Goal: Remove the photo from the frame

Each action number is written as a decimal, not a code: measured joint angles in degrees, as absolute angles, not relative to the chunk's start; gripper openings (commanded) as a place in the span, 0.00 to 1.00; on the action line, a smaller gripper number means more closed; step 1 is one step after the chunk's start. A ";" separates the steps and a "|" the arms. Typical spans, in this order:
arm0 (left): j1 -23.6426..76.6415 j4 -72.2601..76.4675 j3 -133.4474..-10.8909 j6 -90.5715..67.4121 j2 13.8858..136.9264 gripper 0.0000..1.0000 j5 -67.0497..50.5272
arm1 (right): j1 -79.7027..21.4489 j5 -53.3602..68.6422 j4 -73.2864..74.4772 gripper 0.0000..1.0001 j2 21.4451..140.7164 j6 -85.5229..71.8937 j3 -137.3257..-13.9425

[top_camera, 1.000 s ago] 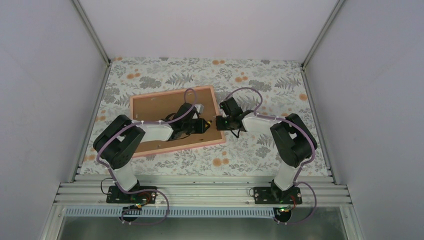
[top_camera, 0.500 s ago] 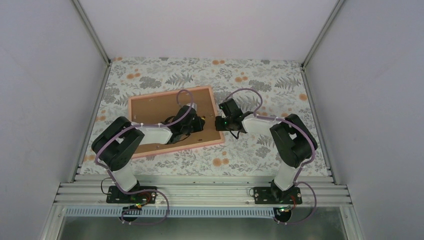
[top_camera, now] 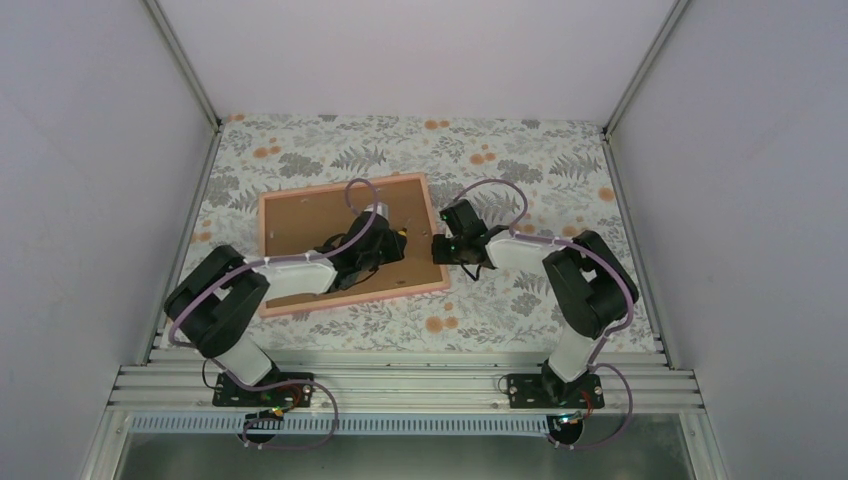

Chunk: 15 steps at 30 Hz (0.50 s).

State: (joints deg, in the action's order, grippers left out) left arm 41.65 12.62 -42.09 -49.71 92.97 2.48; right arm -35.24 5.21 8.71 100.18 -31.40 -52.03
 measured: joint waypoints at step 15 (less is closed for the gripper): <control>35.92 3.90 -36.23 -45.10 76.44 0.02 4.32 | -30.17 3.70 14.26 0.05 92.95 -29.61 -46.48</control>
